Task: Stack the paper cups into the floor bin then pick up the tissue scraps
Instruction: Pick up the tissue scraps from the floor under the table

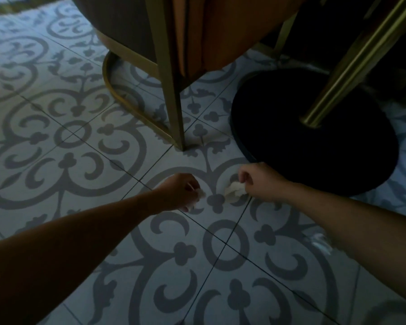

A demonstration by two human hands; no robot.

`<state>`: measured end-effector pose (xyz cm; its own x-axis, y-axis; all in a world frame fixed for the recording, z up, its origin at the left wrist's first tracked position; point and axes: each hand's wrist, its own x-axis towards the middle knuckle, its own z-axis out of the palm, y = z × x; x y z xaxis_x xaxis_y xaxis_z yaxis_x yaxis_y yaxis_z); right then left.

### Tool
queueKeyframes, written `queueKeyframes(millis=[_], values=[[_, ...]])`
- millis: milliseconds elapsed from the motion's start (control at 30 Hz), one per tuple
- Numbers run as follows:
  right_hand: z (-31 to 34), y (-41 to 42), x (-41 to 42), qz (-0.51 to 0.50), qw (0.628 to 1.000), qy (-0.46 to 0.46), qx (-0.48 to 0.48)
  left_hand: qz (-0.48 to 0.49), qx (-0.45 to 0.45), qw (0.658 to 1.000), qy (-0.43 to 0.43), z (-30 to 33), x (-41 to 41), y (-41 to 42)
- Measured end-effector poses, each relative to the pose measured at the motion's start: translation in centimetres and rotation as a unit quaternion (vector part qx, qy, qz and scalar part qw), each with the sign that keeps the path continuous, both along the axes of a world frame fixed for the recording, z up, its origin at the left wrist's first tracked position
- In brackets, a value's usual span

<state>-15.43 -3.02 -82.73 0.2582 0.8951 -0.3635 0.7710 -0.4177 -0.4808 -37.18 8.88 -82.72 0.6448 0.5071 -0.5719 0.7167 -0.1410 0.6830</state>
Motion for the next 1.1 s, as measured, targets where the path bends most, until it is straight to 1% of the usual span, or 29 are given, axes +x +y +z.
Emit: queueKeyframes(millis=[67,133,233,333,400,500,600,700,733,833,900,967,1100], values=[[1.3,-0.5,0.3,-0.036,0.998,0.044,0.018,0.104,-0.118,0.987,-0.027,0.5,0.2,0.0],[2.8,-1.1,0.8,-0.071,0.994,0.065,0.045,0.176,-0.211,0.960,-0.051,0.6,0.6,0.3],[5.2,-2.3,1.6,-0.134,0.980,0.121,0.086,0.233,-0.312,0.918,-0.083,0.8,1.7,0.0],[7.5,-3.9,2.4,-0.182,0.956,0.203,0.105,0.239,-0.375,0.890,-0.102,1.2,3.4,-1.3],[8.9,-4.8,2.8,-0.188,0.944,0.252,0.103,0.228,-0.417,0.873,-0.109,1.5,4.7,-2.4],[10.4,-5.7,2.8,-0.168,0.933,0.303,0.096,0.188,-0.490,0.842,-0.125,2.0,6.9,-3.9],[11.3,-6.0,2.0,-0.134,0.931,0.328,0.089,0.141,-0.538,0.821,-0.131,2.9,8.7,-5.6],[11.4,-5.8,1.1,-0.102,0.942,0.311,0.073,0.131,-0.579,0.791,-0.147,4.0,10.0,-7.2],[11.2,-5.7,0.8,-0.091,0.951,0.287,0.067,0.115,-0.587,0.789,-0.141,4.2,10.2,-7.4],[10.5,-5.7,0.6,-0.057,0.980,0.181,0.060,0.086,-0.612,0.778,-0.114,4.5,10.7,-7.8],[10.0,-5.9,0.6,-0.049,0.988,0.133,0.067,0.082,-0.609,0.782,-0.106,4.4,10.6,-7.7],[9.7,-6.0,0.6,-0.054,0.989,0.109,0.088,0.075,-0.598,0.792,-0.097,4.3,10.5,-7.6],[9.1,-5.8,0.6,-0.069,0.987,0.106,0.102,0.052,-0.571,0.816,-0.080,4.2,10.2,-7.5]])
